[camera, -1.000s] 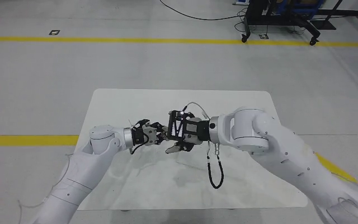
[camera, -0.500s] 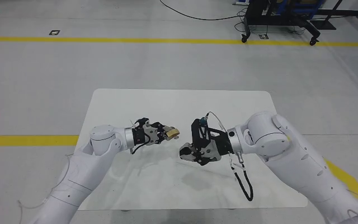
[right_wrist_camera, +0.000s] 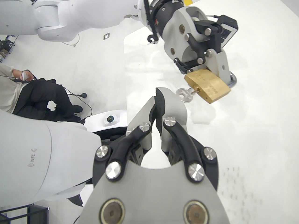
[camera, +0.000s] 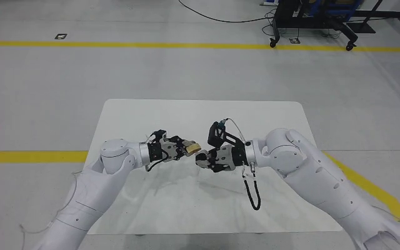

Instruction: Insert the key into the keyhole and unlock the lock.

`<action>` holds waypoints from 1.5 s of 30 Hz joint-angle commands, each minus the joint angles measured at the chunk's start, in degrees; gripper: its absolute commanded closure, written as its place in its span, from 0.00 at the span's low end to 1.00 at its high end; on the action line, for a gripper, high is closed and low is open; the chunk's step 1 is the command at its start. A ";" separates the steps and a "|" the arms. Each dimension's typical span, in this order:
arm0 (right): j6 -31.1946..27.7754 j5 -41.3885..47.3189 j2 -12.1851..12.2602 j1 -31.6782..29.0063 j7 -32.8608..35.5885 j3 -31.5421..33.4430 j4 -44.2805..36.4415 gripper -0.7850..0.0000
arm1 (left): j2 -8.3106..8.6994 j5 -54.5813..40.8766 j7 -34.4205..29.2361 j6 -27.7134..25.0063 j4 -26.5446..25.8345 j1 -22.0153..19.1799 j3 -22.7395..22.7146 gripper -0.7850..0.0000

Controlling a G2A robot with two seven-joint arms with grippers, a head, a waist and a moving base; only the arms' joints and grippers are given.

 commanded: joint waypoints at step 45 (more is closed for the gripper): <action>11.46 -61.04 -3.99 -0.37 -0.46 -8.55 -18.08 0.52 | 0.29 4.39 8.25 -4.15 -5.94 5.11 -5.30 1.00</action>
